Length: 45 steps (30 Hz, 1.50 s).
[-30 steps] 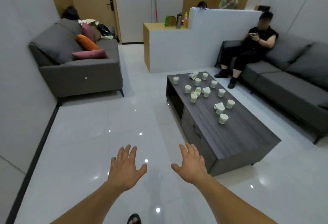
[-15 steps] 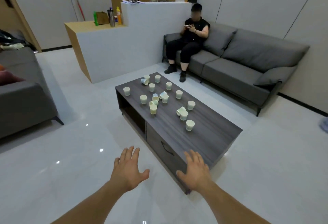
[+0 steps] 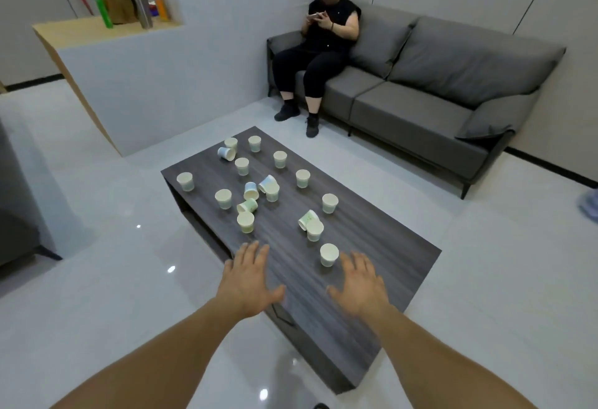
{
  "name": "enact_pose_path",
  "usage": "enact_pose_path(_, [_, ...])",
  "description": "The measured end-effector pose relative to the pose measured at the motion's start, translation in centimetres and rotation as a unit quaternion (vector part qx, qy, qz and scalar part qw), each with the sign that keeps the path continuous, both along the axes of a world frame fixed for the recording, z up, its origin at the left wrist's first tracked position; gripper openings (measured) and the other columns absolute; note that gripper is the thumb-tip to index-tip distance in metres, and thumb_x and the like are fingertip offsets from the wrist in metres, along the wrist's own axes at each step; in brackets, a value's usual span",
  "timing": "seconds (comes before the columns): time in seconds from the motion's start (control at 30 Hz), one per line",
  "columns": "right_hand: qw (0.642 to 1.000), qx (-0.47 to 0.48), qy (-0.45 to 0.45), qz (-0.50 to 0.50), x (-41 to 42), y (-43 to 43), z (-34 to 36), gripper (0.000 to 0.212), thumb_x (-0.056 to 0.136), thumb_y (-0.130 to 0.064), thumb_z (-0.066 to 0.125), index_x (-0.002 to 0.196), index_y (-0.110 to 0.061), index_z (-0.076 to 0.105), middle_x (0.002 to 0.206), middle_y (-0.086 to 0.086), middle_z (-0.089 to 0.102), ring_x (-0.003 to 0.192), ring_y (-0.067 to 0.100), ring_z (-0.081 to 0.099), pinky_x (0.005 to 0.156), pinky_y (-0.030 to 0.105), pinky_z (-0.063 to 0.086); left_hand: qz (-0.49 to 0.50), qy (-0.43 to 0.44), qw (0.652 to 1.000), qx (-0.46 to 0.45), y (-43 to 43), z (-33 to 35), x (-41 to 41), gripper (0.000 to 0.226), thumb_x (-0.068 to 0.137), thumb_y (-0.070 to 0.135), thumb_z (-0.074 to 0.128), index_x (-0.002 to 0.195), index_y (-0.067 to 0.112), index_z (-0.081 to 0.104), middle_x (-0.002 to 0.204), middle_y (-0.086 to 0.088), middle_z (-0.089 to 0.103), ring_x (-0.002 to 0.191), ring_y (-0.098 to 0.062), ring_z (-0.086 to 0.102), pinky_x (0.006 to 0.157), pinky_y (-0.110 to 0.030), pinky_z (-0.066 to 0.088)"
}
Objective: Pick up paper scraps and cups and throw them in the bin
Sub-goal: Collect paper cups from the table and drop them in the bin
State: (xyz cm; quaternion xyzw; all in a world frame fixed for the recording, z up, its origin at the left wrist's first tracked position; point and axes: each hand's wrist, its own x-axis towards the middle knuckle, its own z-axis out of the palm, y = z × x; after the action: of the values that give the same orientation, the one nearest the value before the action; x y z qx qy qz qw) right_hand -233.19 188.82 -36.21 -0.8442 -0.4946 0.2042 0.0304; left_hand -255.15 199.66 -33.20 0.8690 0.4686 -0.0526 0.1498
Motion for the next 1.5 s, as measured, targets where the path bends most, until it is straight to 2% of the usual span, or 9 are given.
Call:
enact_pose_path(0.27, [0.997, -0.040, 0.028, -0.054, 3.2, 8.6, -4.3, 0.082, 0.087, -0.056, 0.053, 0.153, -0.027, 0.013, 0.162, 0.000, 0.006, 0.149, 0.022, 0.002, 0.115, 0.048, 0.022, -0.054, 0.017, 0.997, -0.050, 11.7, -4.7, 6.5, 0.097, 0.080, 0.070, 0.046, 0.153, 0.023, 0.001, 0.161, 0.001, -0.002, 0.148, -0.021, -0.007, 0.119, -0.050, 0.008])
enact_pose_path(0.53, [0.976, -0.101, 0.050, -0.185, 5.1, 16.7, -11.5, 0.082, 0.086, -0.054, 0.056, 0.152, -0.025, 0.016, 0.160, 0.001, 0.013, 0.145, 0.026, 0.014, 0.112, 0.044, 0.029, -0.163, 0.052, 0.977, -0.128, 22.4, -13.6, 12.0, 0.102, 0.077, 0.069, 0.051, 0.152, 0.024, 0.000, 0.161, 0.001, -0.002, 0.148, -0.021, -0.005, 0.117, -0.049, 0.007])
enact_pose_path(0.67, [0.967, -0.105, 0.052, -0.227, 6.9, 20.0, -15.9, 0.082, 0.085, -0.051, 0.059, 0.151, -0.024, 0.019, 0.156, 0.003, 0.018, 0.142, 0.028, 0.020, 0.108, 0.044, 0.036, -0.203, 0.068, 0.966, -0.148, 24.9, -17.8, 13.9, 0.101, 0.078, 0.067, 0.052, 0.153, 0.022, 0.001, 0.161, 0.000, 0.001, 0.148, -0.021, -0.001, 0.117, -0.047, 0.010])
enact_pose_path(0.9, [0.960, -0.126, 0.077, -0.239, 10.0, 22.5, -25.7, 0.088, 0.083, -0.043, 0.068, 0.153, -0.027, 0.017, 0.158, 0.005, 0.013, 0.143, 0.032, 0.019, 0.109, 0.045, 0.036, -0.222, 0.060, 0.958, -0.170, 25.9, -25.9, 16.0, 0.102, 0.079, 0.064, 0.057, 0.153, 0.022, 0.000, 0.160, 0.003, 0.005, 0.147, -0.017, 0.001, 0.120, -0.042, 0.013])
enact_pose_path(1.0, [0.953, -0.129, 0.109, -0.253, 10.0, 22.7, -28.0, 0.081, 0.085, -0.032, 0.068, 0.151, -0.022, 0.022, 0.152, 0.010, 0.023, 0.137, 0.034, 0.028, 0.109, 0.044, 0.037, -0.221, 0.041, 0.956, -0.187, 25.9, -28.2, 16.5, 0.104, 0.077, 0.061, 0.062, 0.152, 0.022, 0.003, 0.159, 0.002, 0.011, 0.147, -0.018, 0.007, 0.119, -0.041, 0.017])
enact_pose_path(1.17, [0.921, -0.008, 0.224, -0.319, 7.7, 23.0, -26.8, 0.076, 0.080, -0.033, 0.070, 0.146, -0.017, 0.035, 0.141, 0.006, 0.042, 0.128, 0.025, 0.045, 0.103, 0.030, 0.036, -0.204, -0.018, 0.948, -0.245, 25.3, -29.2, 16.8, 0.103, 0.074, 0.053, 0.071, 0.152, 0.018, 0.013, 0.156, -0.001, 0.023, 0.143, -0.016, 0.019, 0.116, -0.030, 0.021])
enact_pose_path(1.33, [0.899, 0.051, 0.347, -0.262, 6.6, 24.5, -23.3, 0.083, 0.071, -0.049, 0.071, 0.143, -0.028, 0.038, 0.132, -0.010, 0.054, 0.119, 0.010, 0.053, 0.092, 0.018, 0.038, -0.180, -0.074, 0.931, -0.308, 25.9, -27.6, 17.1, 0.088, 0.072, 0.043, 0.073, 0.146, 0.022, 0.030, 0.142, 0.003, 0.044, 0.128, -0.012, 0.044, 0.105, -0.031, 0.040])
enact_pose_path(1.43, [0.891, 0.039, 0.398, -0.214, 7.5, 25.7, -22.4, 0.085, 0.070, -0.060, 0.068, 0.143, -0.032, 0.037, 0.128, -0.013, 0.057, 0.113, 0.007, 0.056, 0.098, 0.025, 0.045, -0.162, -0.103, 0.928, -0.320, 26.6, -26.9, 17.0, 0.072, 0.069, 0.043, 0.070, 0.133, 0.036, 0.038, 0.124, 0.012, 0.055, 0.109, -0.007, 0.056, 0.091, -0.029, 0.049])
enact_pose_path(1.5, [0.908, 0.067, 0.350, -0.220, 8.8, 26.3, -22.6, 0.074, 0.077, -0.060, 0.067, 0.140, -0.032, 0.041, 0.130, -0.011, 0.056, 0.115, 0.009, 0.055, 0.101, 0.033, 0.045, -0.129, -0.108, 0.941, -0.295, 27.2, -26.9, 16.4, 0.070, 0.069, 0.050, 0.070, 0.129, 0.040, 0.036, 0.119, 0.014, 0.055, 0.103, -0.006, 0.057, 0.084, -0.025, 0.049])
